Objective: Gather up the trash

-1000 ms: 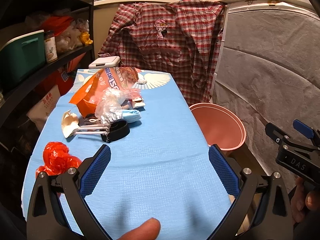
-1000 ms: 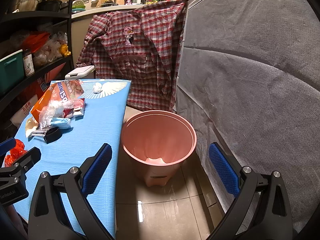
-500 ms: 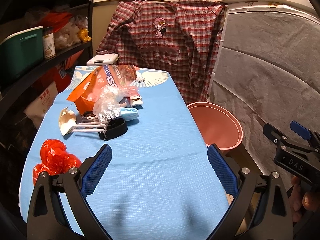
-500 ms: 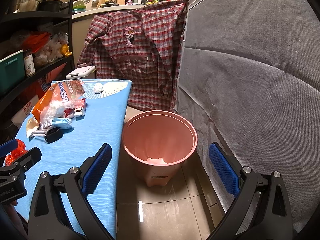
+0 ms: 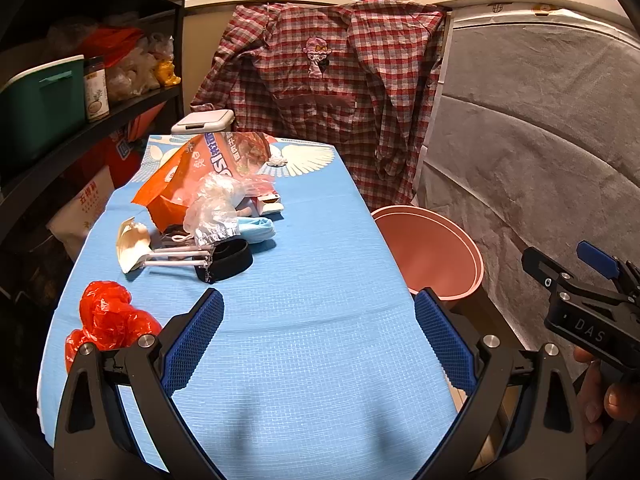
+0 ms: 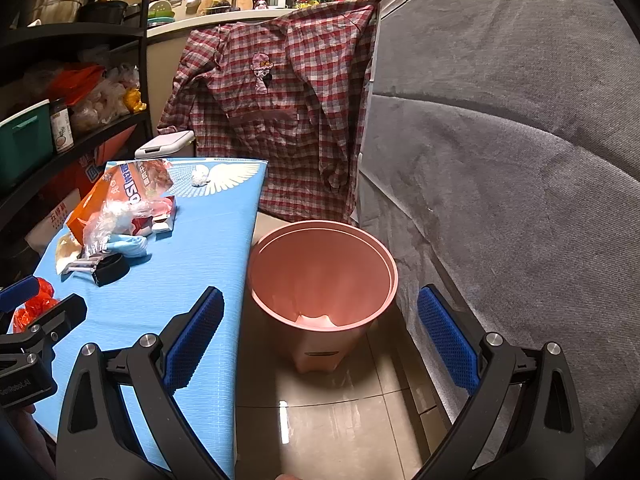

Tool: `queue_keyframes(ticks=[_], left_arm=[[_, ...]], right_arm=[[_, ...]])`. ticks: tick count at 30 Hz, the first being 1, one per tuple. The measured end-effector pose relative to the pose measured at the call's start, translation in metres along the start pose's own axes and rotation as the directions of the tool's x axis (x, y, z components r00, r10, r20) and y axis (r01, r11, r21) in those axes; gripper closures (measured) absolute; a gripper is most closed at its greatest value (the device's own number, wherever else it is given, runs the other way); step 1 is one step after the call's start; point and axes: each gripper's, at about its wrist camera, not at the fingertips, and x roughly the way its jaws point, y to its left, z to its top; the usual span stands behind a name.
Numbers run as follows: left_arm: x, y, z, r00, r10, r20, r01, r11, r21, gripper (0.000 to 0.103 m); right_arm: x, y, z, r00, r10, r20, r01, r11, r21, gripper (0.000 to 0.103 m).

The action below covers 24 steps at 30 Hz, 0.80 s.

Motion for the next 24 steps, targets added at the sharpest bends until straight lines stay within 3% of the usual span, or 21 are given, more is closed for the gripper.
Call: queue_keyframes(ticks=[24], left_arm=[[0.0003,-0.0052,0.0011,1.000,-0.002,0.001,0.002,1.000,0.001,0.010]], right_arm=[[0.0003,-0.0020,0.0000,1.000,0.000,0.003,0.000,1.000,-0.001,0.007]])
